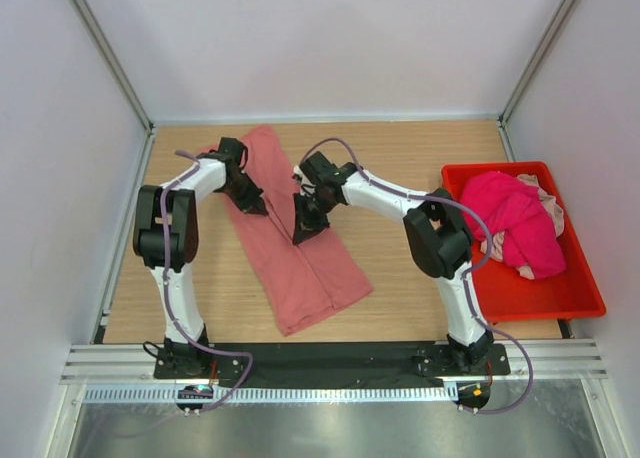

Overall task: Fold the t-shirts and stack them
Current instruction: Fold the tshirt

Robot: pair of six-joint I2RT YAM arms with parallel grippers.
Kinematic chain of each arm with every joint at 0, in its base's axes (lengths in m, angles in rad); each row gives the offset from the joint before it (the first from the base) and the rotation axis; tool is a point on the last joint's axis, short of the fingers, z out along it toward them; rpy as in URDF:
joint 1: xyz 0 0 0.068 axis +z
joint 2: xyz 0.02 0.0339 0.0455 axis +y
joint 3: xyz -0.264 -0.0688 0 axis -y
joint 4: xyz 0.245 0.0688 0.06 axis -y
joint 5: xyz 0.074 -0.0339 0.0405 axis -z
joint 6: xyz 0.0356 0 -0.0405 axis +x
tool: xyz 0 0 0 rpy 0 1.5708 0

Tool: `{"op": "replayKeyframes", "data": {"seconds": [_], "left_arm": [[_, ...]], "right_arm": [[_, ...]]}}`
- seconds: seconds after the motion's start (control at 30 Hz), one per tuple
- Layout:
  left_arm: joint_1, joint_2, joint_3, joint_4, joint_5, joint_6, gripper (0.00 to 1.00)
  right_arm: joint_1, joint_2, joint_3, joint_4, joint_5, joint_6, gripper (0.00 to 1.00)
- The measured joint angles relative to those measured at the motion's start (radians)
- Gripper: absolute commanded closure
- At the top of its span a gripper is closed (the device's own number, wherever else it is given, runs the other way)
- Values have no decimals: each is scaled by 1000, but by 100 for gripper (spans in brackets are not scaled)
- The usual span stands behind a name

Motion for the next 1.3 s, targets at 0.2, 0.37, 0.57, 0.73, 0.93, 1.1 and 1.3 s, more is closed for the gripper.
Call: {"op": "replayKeyframes", "data": {"seconds": [0.2, 0.37, 0.57, 0.73, 0.93, 1.1, 1.3], "left_arm": [[0, 10, -20, 35, -11, 1, 92], [0, -84, -126, 63, -61, -14, 91], [0, -139, -138, 69, -94, -21, 91], [0, -124, -138, 43, -109, -20, 91], [0, -114, -138, 15, -127, -17, 91], [3, -114, -145, 0, -142, -12, 91], [13, -114, -176, -15, -150, 5, 91]], "right_arm": [[28, 58, 97, 115, 29, 58, 99], [52, 104, 139, 174, 65, 75, 99], [71, 187, 233, 180, 104, 74, 99], [73, 267, 322, 177, 142, 73, 99], [73, 309, 361, 169, 217, 63, 99], [69, 310, 364, 150, 296, 43, 99], [54, 310, 365, 151, 316, 37, 99]]}}
